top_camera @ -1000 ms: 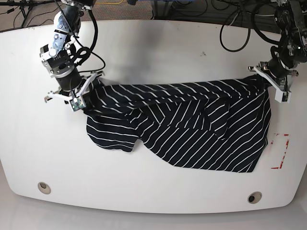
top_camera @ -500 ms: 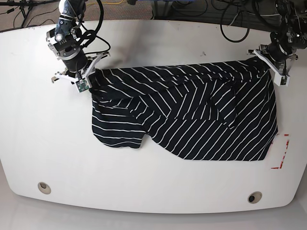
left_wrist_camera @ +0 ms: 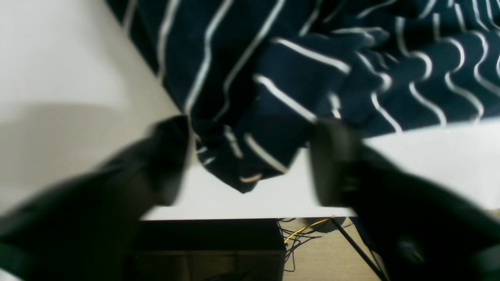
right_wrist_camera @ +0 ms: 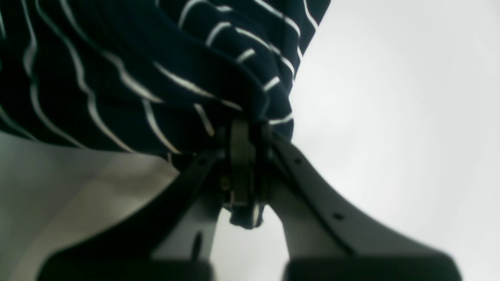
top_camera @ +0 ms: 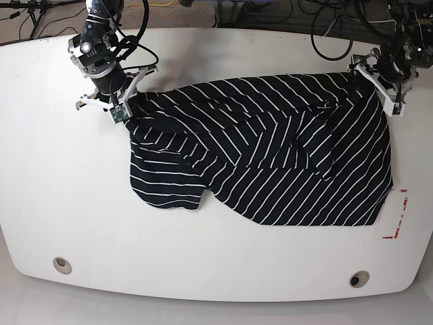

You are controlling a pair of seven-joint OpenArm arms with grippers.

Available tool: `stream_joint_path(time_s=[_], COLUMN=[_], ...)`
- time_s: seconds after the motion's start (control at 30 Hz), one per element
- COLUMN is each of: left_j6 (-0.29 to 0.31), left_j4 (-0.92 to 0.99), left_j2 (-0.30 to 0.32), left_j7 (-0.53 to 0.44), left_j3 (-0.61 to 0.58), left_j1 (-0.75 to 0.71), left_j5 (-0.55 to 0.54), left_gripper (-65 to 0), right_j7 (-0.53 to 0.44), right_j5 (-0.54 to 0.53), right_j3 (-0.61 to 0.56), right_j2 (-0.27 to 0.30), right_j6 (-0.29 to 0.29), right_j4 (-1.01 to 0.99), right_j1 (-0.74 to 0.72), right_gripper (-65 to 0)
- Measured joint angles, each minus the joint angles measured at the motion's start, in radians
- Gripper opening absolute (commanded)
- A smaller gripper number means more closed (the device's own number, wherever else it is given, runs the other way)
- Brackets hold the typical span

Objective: Fold the T-shirt properly
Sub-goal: 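Lay the shirt flat, holding its corners with both grippers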

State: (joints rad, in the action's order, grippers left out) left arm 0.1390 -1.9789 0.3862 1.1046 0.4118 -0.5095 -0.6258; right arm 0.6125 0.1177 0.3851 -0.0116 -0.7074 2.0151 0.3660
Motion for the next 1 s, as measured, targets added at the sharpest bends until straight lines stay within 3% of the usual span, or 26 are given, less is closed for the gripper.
stream_joint_path(time_s=[0.4, 0.73, 1.0], left_j6=[0.000, 0.000, 0.000], left_j4=[-0.001, -0.002, 0.001], left_j2=[-0.030, -0.017, -0.004], left_j7=[0.006, 0.021, 0.065], left_j3=[0.045, 0.164, 0.225], left_j1=[0.005, 0.032, 0.151], left_j5=[-0.018, -0.283, -0.329], left_gripper=[-14.6, -14.6, -14.4], right_j7=[0.001, 0.003, 0.000], right_j5=[-0.002, 0.000, 0.001], right_j3=[0.000, 0.000, 0.000], right_j2=[0.000, -0.001, -0.027], right_j6=[0.000, 0.000, 0.000], right_j4=[0.000, 0.000, 0.000], right_j1=[0.002, 0.035, 0.031], right_gripper=[-65.0, -65.0, -65.0])
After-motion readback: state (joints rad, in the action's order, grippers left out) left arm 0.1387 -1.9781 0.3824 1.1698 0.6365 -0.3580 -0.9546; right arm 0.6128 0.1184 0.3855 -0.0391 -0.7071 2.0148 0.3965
